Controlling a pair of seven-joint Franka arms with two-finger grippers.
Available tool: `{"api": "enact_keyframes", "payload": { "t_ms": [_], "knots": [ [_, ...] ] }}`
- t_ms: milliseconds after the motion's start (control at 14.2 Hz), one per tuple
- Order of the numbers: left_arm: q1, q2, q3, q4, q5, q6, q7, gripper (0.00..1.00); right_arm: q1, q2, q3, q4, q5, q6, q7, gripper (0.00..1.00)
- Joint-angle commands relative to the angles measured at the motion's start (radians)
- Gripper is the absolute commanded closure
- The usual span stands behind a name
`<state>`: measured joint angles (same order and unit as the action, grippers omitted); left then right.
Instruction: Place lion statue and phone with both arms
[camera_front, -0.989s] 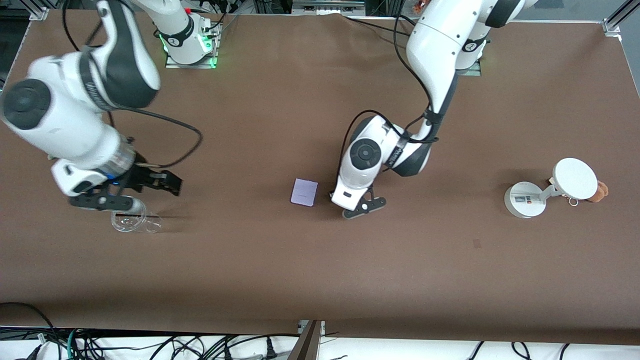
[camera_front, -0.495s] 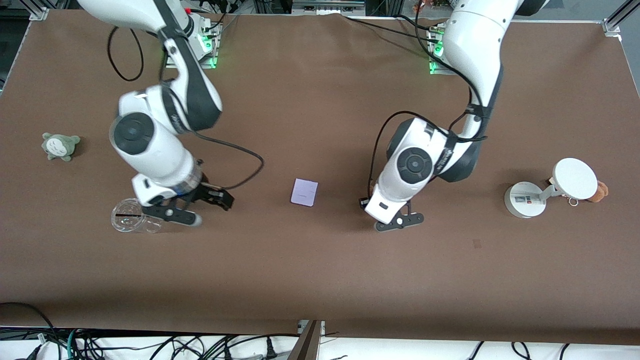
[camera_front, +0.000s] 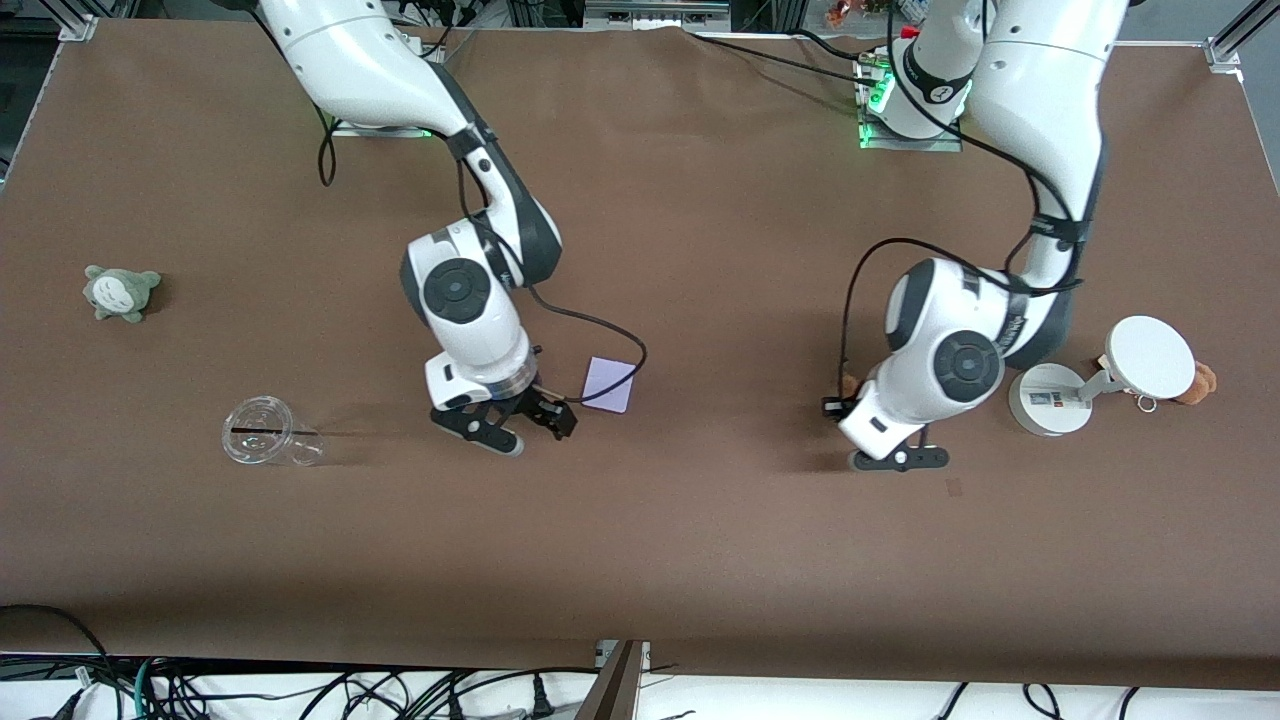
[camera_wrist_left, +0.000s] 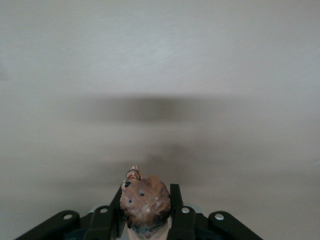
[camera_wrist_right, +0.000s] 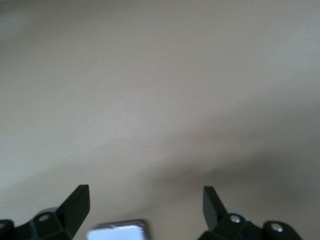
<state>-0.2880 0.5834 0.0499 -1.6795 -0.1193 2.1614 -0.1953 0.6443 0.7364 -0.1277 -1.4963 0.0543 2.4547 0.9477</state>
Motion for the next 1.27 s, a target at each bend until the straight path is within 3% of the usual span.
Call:
{"api": "enact_keyframes", "payload": {
  "t_ms": [0, 353, 636, 989, 1201],
  "knots": [
    [0.064, -0.186, -0.018, -0.205, 0.009, 0.028, 0.163, 1.0, 0.061, 0.084, -0.012, 0.082, -0.002, 0.026, 0.068, 0.0],
    [0.187, -0.125, -0.016, -0.204, 0.015, 0.046, 0.35, 1.0, 0.116, 0.153, -0.015, 0.12, -0.025, 0.027, 0.068, 0.0],
    [0.21, -0.065, -0.016, -0.194, 0.013, 0.132, 0.418, 1.0, 0.144, 0.17, -0.015, 0.122, -0.046, 0.024, 0.066, 0.0],
    [0.217, -0.004, -0.016, -0.123, 0.013, 0.153, 0.418, 1.0, 0.159, 0.166, -0.015, 0.111, -0.06, -0.012, 0.065, 0.0],
    [0.219, 0.065, -0.016, -0.028, 0.013, 0.156, 0.418, 1.0, 0.158, 0.152, -0.024, 0.113, -0.082, -0.065, 0.048, 0.0]
  ]
}}
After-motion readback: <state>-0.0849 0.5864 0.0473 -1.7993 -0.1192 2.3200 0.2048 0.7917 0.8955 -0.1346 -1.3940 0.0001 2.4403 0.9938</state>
